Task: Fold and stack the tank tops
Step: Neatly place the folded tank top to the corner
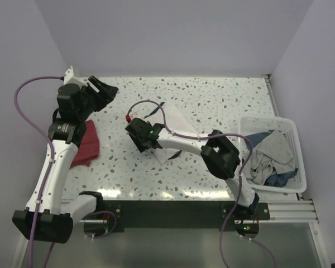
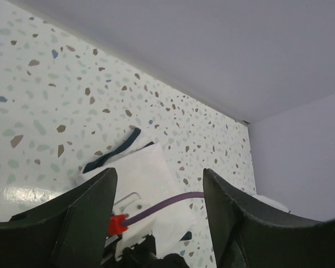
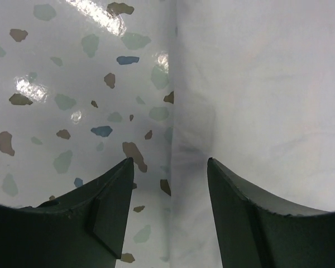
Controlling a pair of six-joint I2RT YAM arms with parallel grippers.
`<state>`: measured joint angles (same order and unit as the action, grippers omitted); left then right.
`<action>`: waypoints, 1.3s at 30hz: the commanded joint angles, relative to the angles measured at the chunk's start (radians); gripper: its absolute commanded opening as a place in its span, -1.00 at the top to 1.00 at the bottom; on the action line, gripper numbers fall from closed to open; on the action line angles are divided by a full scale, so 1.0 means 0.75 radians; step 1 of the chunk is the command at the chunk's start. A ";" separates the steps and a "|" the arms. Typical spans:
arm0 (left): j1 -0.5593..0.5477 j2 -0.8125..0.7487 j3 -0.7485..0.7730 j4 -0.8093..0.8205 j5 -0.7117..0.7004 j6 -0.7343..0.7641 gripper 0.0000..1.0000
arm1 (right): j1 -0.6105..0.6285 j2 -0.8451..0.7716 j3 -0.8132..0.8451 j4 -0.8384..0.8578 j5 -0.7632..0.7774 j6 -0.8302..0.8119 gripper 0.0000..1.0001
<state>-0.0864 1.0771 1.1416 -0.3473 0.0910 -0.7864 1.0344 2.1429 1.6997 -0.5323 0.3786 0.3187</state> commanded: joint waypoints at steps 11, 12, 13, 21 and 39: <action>0.005 -0.172 0.225 -0.148 0.218 0.089 -0.36 | 0.024 0.217 0.251 -0.217 0.217 -0.075 -0.10; 0.005 -0.178 0.225 -0.155 0.222 0.089 -0.36 | 0.024 0.229 0.260 -0.223 0.227 -0.079 -0.08; 0.005 -0.194 0.227 -0.161 0.226 0.087 -0.36 | 0.024 0.241 0.266 -0.233 0.231 -0.079 0.02; 0.005 -0.262 0.261 -0.240 0.222 0.110 -0.36 | 0.014 0.248 0.333 -0.266 0.091 -0.065 1.00; 0.005 -0.381 0.351 -0.490 0.206 0.132 -0.36 | 0.001 0.266 0.669 0.268 -0.650 0.559 1.00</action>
<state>-0.0864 0.8021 1.3705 -0.6670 0.2321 -0.7132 1.0340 2.3344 2.1502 -0.5102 -0.0025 0.6106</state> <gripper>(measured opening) 0.678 0.037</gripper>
